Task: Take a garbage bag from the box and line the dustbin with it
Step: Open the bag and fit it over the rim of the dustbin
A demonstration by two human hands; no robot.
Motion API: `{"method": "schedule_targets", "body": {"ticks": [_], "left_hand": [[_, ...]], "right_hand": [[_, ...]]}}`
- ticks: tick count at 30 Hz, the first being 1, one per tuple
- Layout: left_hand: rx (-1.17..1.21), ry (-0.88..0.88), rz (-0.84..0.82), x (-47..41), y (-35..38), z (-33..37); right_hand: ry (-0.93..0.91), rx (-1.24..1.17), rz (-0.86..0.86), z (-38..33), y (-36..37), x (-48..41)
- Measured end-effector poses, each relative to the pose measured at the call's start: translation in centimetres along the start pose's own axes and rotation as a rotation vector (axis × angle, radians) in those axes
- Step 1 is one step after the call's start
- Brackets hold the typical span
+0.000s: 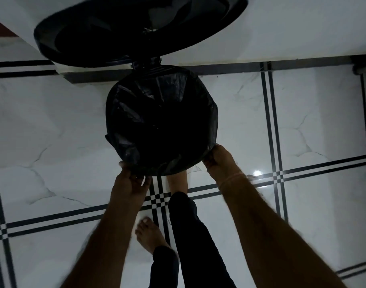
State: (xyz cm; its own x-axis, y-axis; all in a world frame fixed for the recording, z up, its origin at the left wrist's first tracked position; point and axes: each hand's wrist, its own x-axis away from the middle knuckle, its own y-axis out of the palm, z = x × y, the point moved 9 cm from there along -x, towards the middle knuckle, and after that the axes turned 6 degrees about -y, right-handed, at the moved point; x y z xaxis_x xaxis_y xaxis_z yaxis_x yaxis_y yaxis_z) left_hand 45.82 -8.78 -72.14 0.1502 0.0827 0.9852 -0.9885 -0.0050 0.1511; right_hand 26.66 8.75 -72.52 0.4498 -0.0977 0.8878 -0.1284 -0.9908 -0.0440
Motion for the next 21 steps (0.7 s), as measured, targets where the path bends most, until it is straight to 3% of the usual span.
{"method": "schedule_targets", "body": {"ticks": [4,7,11,16,21], "left_hand": [[-0.098,-0.017,0.095,-0.7,-0.2,0.6],[-0.019,0.022,0.101,-0.6,-0.1,1.1],[0.037,0.091,-0.028,0.9,0.6,1.9],[-0.018,0.101,-0.079,1.1,0.8,2.6],[0.143,0.032,-0.119,0.8,1.3,0.8]], "right_hand": [[-0.125,-0.020,-0.201,-1.1,0.0,1.6],[-0.222,0.056,-0.298,-1.9,0.5,2.4],[-0.289,0.098,-0.181,-2.9,0.3,3.0],[-0.117,0.174,-0.150,-2.8,0.3,2.9],[-0.009,0.013,-0.187,-2.1,0.6,2.7]]}}
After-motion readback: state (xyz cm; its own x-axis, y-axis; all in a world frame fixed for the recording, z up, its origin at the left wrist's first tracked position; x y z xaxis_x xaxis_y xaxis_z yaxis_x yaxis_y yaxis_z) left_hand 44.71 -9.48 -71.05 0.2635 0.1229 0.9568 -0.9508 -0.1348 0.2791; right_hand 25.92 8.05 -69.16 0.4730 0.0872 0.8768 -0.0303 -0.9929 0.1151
